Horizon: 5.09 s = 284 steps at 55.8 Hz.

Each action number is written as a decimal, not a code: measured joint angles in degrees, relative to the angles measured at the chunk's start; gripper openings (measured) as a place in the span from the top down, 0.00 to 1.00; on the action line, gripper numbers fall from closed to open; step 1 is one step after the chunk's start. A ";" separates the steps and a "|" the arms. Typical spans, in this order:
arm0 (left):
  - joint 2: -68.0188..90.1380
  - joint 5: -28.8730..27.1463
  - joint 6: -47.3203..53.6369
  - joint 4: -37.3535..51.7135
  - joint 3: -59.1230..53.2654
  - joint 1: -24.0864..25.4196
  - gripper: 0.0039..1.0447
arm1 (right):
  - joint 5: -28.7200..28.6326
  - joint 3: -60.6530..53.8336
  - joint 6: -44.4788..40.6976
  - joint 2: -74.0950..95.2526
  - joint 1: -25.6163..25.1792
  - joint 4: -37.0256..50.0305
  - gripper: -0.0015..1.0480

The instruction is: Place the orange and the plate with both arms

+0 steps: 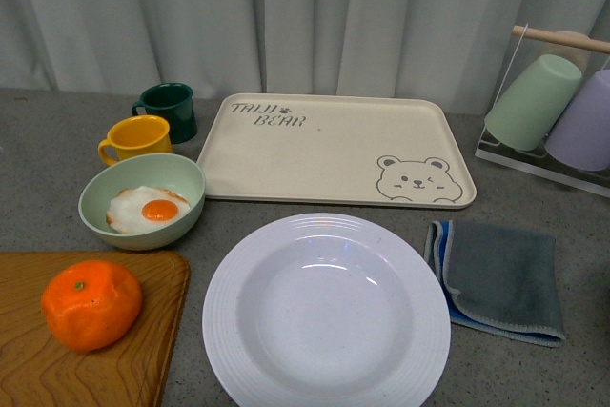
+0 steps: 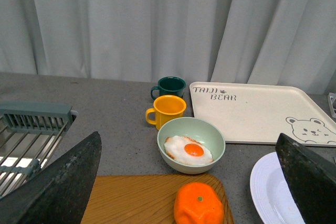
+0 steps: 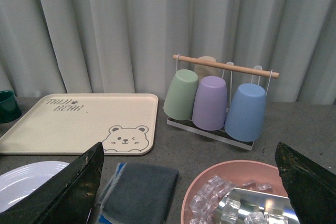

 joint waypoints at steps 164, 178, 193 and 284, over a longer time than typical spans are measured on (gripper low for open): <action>104.48 7.15 -12.61 15.17 34.05 -2.91 0.20 | -0.02 0.00 0.00 -0.04 0.00 0.00 0.09; 102.07 7.26 -12.24 13.18 34.05 -4.42 0.48 | 0.00 0.00 0.00 -0.04 0.00 0.00 0.09; 98.57 7.28 -13.16 11.82 38.95 -12.68 0.51 | 0.00 0.00 0.00 -0.04 0.00 0.00 0.09; 104.41 -5.88 -17.42 23.19 43.08 -27.76 0.11 | 0.00 0.00 0.00 -0.04 0.00 0.00 0.09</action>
